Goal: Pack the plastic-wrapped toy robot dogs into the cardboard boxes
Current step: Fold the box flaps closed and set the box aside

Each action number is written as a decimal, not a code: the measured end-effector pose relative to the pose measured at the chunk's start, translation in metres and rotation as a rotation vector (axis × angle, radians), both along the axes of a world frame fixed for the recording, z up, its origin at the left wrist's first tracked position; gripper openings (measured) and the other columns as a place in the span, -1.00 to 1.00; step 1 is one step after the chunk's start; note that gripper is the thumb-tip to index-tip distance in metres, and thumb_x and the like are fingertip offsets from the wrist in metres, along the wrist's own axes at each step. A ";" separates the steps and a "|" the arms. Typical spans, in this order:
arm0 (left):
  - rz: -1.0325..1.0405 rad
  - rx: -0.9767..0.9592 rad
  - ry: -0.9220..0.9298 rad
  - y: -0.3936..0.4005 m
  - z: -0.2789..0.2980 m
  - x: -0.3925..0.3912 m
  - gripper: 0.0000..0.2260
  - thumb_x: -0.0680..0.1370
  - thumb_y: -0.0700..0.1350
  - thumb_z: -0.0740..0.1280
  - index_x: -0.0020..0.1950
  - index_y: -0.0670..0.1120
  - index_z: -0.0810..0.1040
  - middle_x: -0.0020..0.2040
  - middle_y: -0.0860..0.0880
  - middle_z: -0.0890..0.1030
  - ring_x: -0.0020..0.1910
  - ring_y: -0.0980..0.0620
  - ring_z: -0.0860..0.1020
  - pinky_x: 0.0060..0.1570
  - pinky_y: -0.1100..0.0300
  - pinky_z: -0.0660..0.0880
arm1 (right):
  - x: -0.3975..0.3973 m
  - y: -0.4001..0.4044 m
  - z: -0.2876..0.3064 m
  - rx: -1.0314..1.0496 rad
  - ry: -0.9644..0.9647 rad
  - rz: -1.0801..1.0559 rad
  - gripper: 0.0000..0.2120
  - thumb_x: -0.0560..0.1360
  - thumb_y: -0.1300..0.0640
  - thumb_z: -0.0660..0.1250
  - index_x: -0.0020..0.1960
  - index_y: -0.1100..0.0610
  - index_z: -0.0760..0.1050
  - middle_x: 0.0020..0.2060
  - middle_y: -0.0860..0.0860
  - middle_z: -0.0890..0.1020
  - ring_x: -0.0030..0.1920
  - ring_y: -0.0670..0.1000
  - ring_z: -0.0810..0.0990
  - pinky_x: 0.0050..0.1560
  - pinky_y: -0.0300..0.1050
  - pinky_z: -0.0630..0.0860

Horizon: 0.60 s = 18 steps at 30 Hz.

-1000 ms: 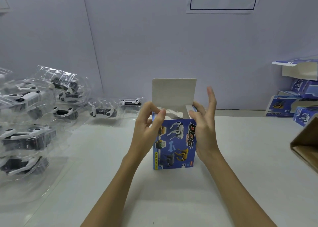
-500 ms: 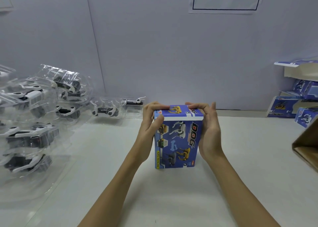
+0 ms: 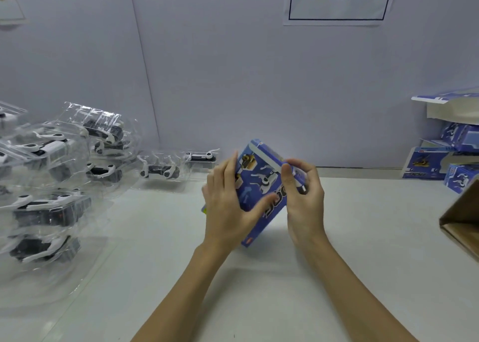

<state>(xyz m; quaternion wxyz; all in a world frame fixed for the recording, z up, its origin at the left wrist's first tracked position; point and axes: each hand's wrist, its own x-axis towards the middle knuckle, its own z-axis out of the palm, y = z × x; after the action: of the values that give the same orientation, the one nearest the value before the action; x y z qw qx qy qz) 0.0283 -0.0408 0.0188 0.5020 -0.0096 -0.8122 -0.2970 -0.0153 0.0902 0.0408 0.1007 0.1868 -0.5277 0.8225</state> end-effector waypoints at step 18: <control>0.043 -0.408 -0.088 -0.022 0.011 0.003 0.00 0.30 0.24 0.56 0.63 -0.09 0.27 0.56 -0.03 0.33 0.52 -0.16 0.32 0.45 -0.31 0.17 | -0.008 0.001 -0.015 0.573 0.240 0.170 -0.46 0.66 -0.13 0.11 0.63 -0.29 0.14 0.34 -0.14 0.54 0.32 -0.03 0.59 0.10 -0.05 0.70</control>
<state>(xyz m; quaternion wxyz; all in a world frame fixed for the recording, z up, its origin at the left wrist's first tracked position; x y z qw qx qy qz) 0.0315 -0.0633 0.0295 0.4599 -0.0807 -0.8767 -0.1157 -0.0236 0.0915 0.0262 0.0363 0.3465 -0.7048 0.6180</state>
